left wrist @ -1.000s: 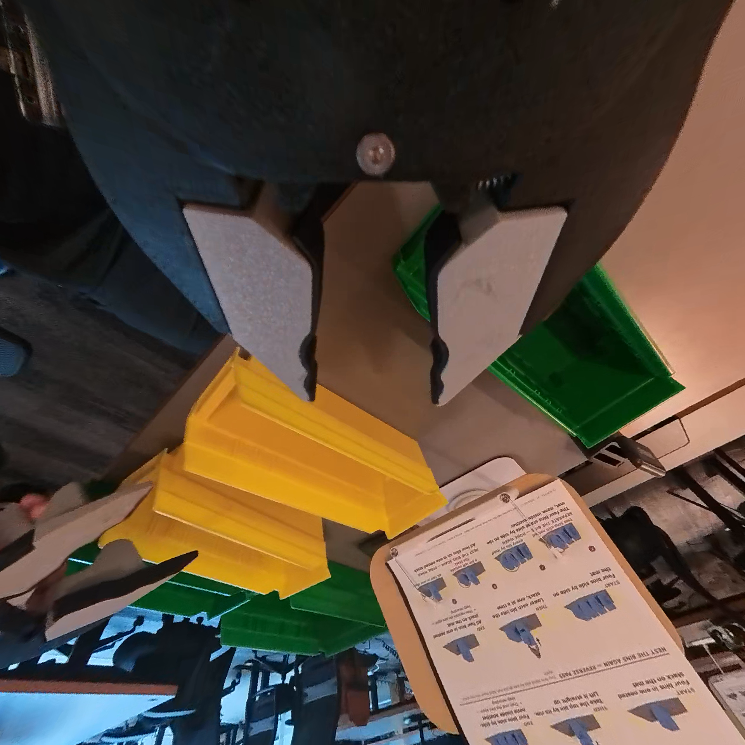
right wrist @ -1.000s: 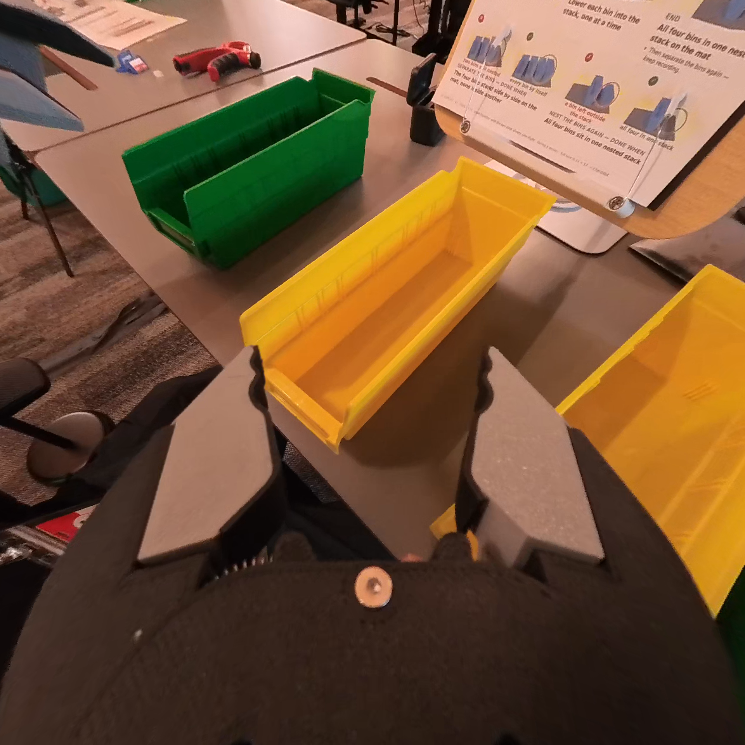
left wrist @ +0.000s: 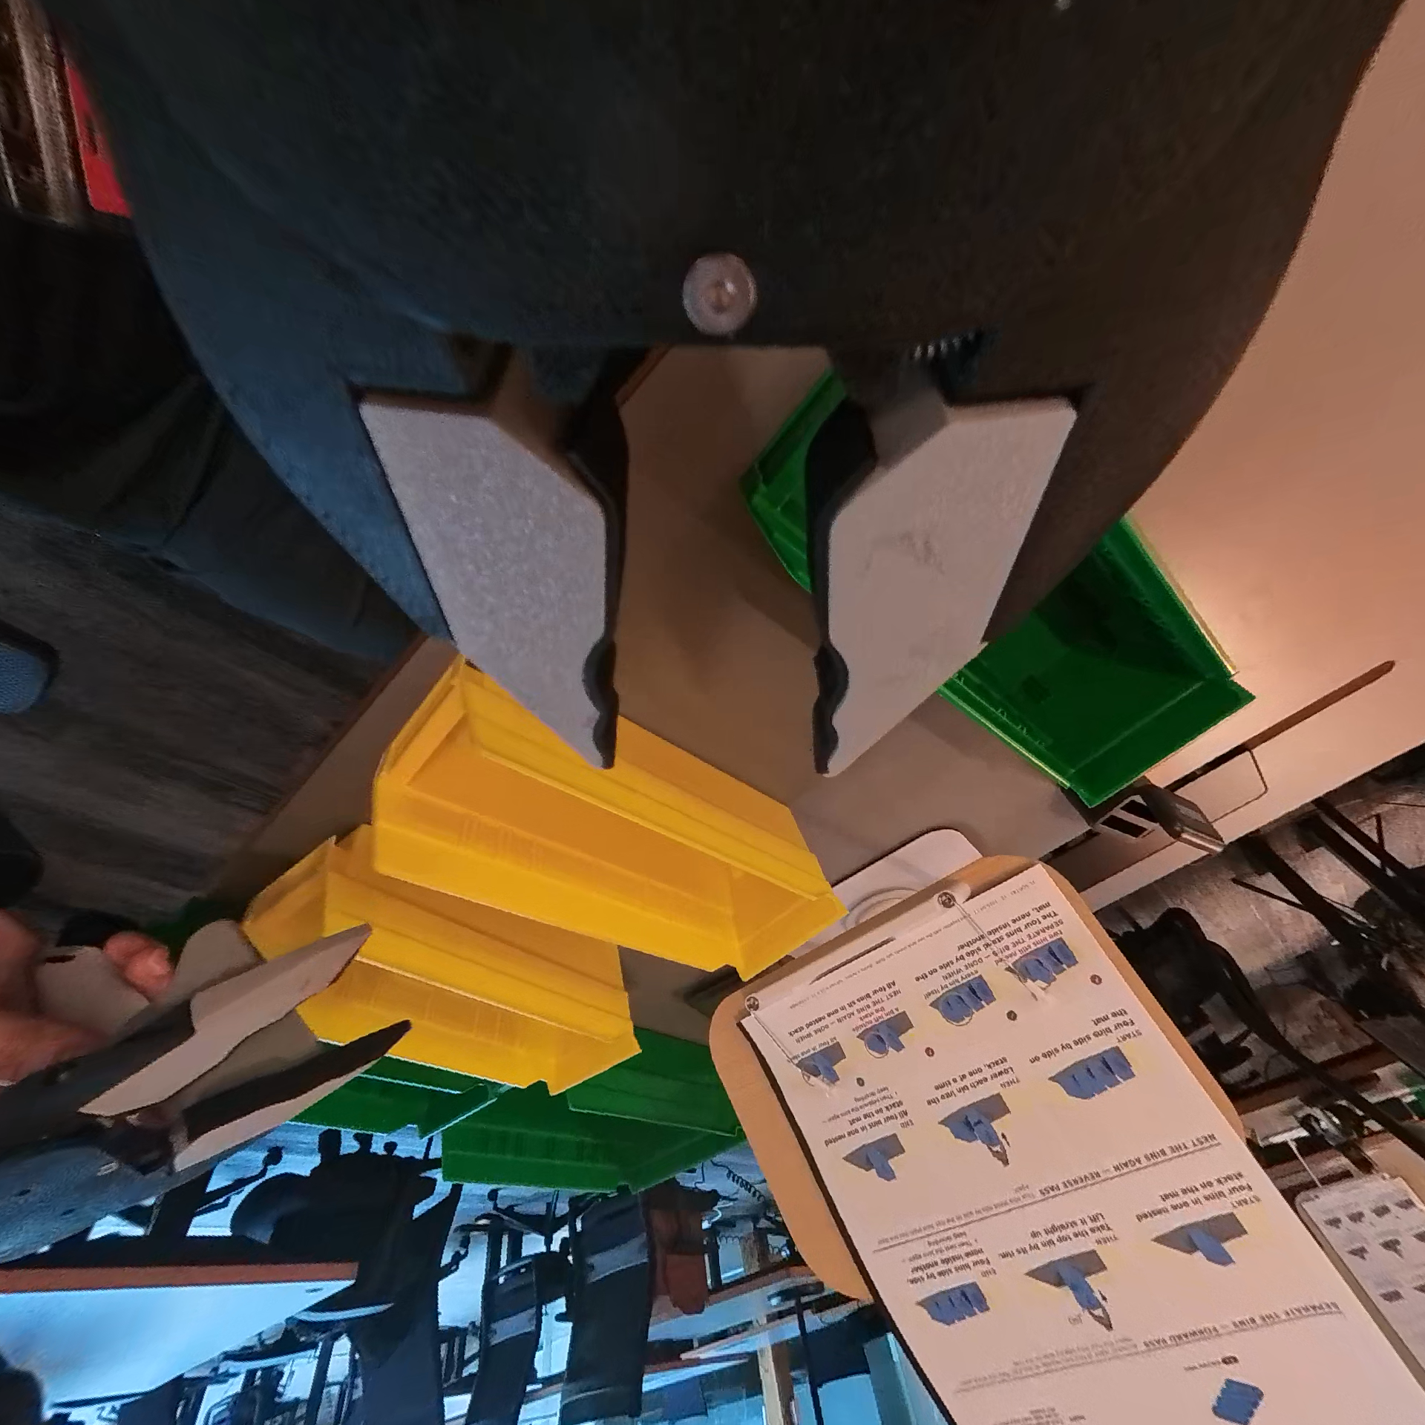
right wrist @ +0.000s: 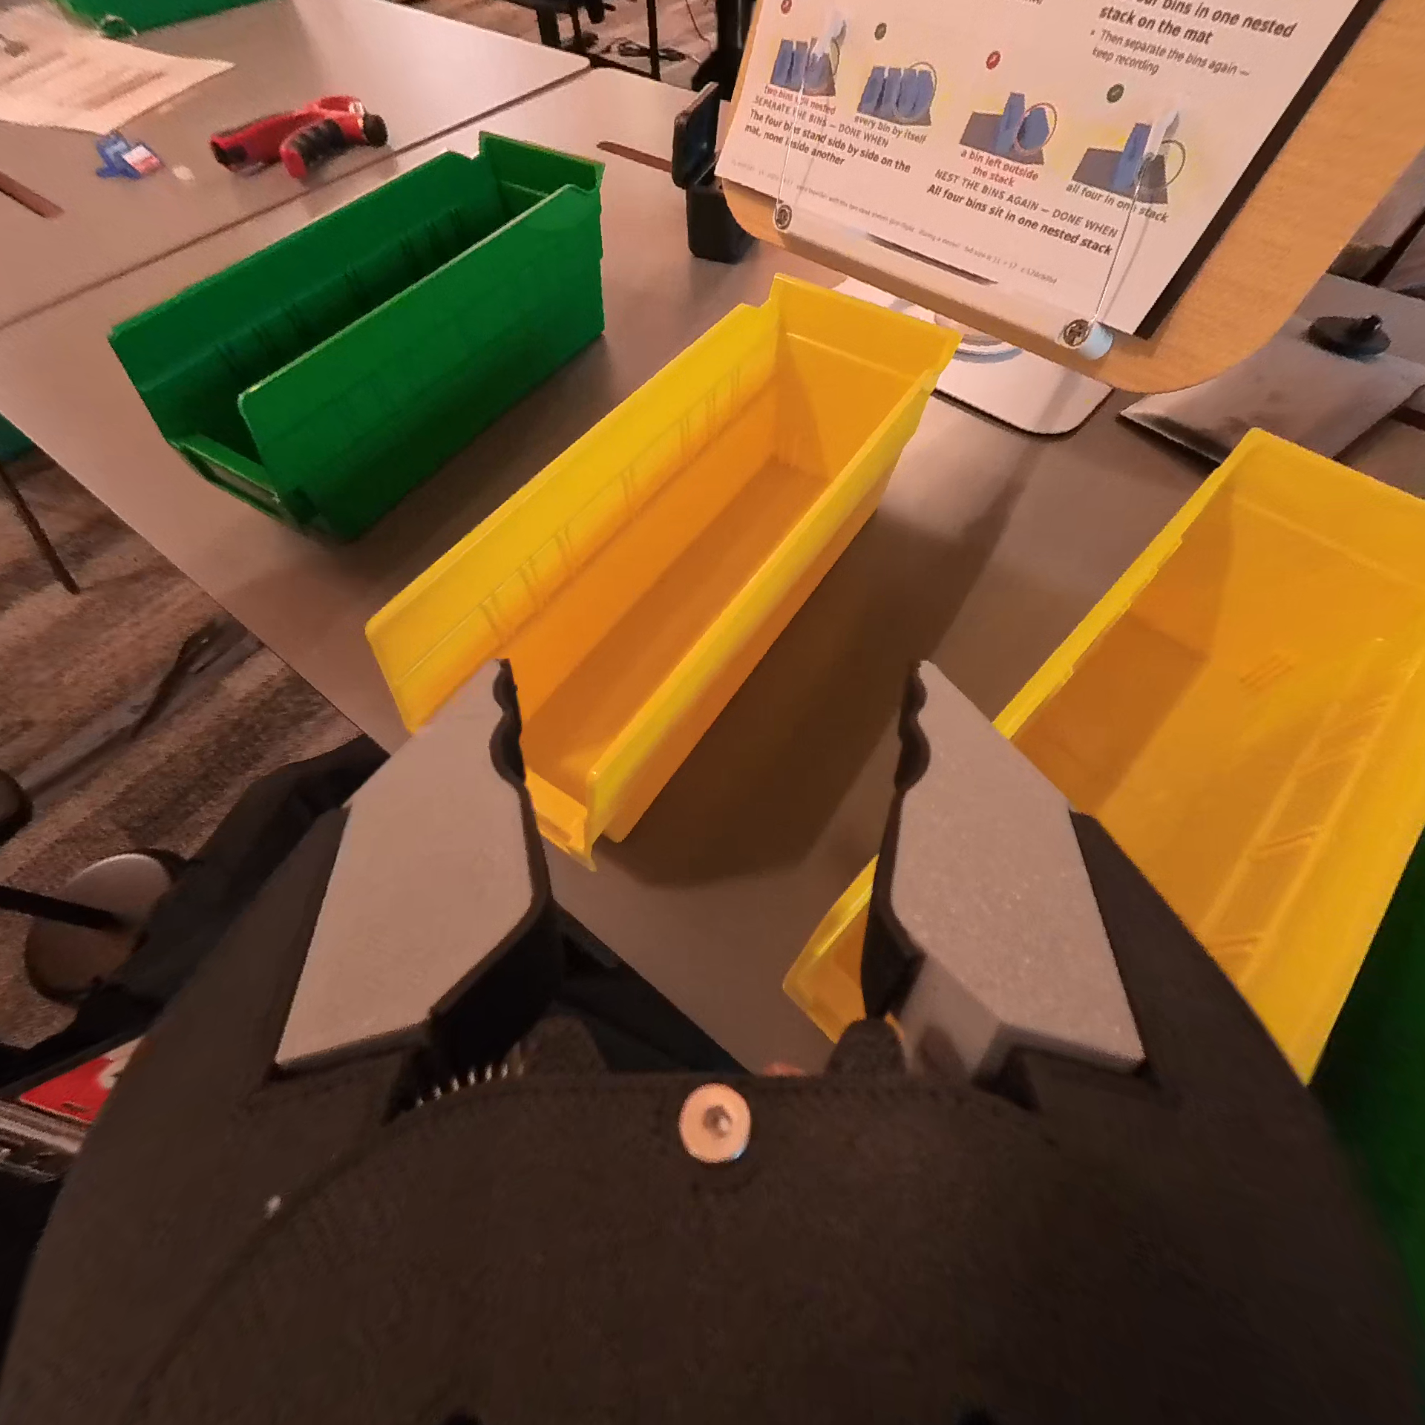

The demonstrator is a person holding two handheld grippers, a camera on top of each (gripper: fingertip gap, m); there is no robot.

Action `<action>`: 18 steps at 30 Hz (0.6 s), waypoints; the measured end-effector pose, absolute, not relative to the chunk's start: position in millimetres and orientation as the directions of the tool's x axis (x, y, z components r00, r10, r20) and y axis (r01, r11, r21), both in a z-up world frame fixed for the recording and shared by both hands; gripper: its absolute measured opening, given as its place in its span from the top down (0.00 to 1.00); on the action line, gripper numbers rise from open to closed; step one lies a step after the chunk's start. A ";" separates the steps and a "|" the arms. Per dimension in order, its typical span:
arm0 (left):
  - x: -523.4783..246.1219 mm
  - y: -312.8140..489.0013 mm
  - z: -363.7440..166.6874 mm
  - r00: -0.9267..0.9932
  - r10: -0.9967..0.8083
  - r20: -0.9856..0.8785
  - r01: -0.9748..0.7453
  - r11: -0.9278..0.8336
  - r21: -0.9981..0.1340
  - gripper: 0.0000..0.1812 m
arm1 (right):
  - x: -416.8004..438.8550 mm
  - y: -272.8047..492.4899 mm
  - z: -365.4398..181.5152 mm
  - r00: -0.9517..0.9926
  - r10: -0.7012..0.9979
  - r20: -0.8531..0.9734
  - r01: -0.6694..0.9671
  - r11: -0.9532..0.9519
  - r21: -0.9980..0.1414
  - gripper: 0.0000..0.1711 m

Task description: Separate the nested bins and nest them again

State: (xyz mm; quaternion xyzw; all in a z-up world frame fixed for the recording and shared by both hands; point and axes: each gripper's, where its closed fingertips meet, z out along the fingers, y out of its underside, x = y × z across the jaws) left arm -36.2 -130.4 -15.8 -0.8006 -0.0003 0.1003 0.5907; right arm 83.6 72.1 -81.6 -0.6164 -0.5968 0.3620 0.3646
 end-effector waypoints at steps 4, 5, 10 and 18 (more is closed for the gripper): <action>-36.0 -129.6 -17.5 0.979 0.119 -0.164 -0.120 -0.308 -0.944 0.73 | 82.7 71.7 -80.8 0.026 0.999 -0.043 0.465 -0.050 -0.884 0.44; -35.9 -129.3 -18.0 0.980 0.118 -0.162 -0.118 -0.309 -0.944 0.73 | 82.9 71.7 -79.2 0.028 0.999 -0.043 0.459 -0.051 -0.887 0.44; -34.1 -128.0 -19.0 0.980 0.114 -0.163 -0.121 -0.312 -0.942 0.73 | 84.6 68.6 -72.0 0.020 0.999 -0.045 0.437 -0.049 -0.898 0.43; -35.0 -126.6 -21.1 0.980 0.114 -0.164 -0.120 -0.318 -0.940 0.73 | 83.3 67.6 -72.8 0.005 0.998 -0.066 0.434 -0.062 -0.899 0.40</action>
